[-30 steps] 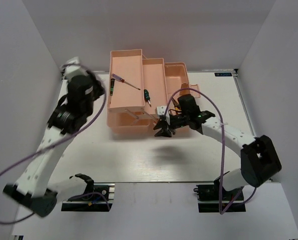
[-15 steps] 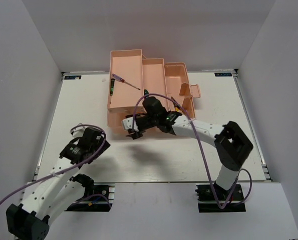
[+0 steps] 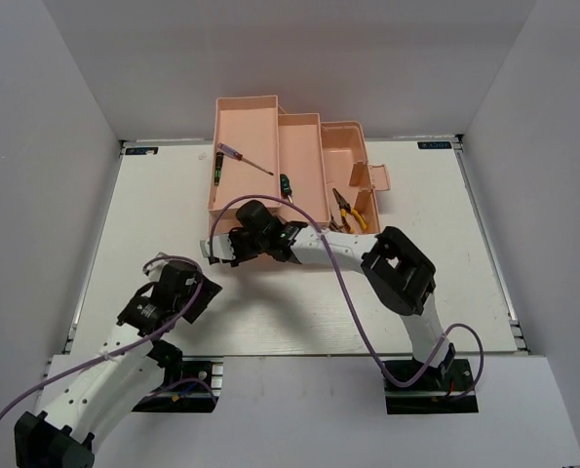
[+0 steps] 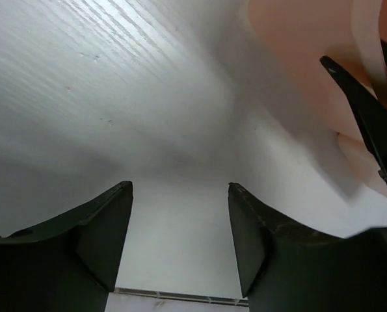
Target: Sort the tools into containers
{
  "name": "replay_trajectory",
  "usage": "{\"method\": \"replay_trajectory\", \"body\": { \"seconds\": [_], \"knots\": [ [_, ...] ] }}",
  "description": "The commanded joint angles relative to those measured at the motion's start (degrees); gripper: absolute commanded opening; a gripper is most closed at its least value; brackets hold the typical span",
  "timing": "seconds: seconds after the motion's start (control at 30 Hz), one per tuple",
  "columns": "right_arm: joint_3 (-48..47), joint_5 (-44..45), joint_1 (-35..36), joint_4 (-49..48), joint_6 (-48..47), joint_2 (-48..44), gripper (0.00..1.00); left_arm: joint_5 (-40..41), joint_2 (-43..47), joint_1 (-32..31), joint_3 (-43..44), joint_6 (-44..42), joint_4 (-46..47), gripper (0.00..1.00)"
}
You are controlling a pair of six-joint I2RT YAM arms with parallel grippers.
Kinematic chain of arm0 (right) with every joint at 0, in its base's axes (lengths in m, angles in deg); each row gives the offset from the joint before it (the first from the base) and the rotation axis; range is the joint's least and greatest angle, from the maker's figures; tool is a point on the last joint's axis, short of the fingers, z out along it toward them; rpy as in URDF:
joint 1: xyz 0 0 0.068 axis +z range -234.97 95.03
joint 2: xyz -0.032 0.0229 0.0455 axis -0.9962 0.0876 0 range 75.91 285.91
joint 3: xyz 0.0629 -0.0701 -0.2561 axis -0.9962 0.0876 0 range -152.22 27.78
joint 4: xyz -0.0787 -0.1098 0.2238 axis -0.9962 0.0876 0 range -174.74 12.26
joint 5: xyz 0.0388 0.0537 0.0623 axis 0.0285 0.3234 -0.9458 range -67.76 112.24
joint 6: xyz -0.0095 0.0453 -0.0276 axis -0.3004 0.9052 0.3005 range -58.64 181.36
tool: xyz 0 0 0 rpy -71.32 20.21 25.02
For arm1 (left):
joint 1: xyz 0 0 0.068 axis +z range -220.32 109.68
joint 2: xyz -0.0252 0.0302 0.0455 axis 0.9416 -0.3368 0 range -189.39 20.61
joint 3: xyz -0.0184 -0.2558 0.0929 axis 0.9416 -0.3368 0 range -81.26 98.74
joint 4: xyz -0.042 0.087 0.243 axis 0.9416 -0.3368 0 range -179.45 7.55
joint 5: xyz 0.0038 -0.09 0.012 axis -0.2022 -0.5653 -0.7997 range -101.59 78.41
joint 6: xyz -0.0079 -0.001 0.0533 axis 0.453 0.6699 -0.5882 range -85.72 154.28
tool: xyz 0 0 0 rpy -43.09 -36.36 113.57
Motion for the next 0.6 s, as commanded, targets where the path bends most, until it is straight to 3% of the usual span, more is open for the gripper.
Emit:
{"method": "replay_trajectory", "body": {
  "seconds": [0.0, 0.03, 0.13, 0.3, 0.57],
  "knots": [
    [-2.0, 4.7, -0.4, 3.1, 0.8, -2.1, 0.15, -3.2, 0.9, 0.0, -2.7, 3.7, 8.8, 0.68],
    [-0.4, 3.8, -0.4, 3.9, 0.9, -3.6, 0.00, -4.0, 0.9, 0.0, -3.6, 3.7, 10.5, 0.50],
    [1.9, 2.0, -0.6, 4.6, 3.5, -8.5, 0.00, -6.2, 0.9, 0.5, -7.0, 3.7, 16.8, 0.34],
    [-1.5, 0.3, -0.4, 9.4, 11.7, -16.2, 0.00, -10.6, -2.6, 1.2, -13.7, 5.5, 30.7, 0.40],
    [-6.2, -2.6, -1.0, 12.7, 18.1, -22.8, 0.00, -17.4, -17.6, 4.2, -18.5, 6.0, 54.9, 0.44]
  ]
}}
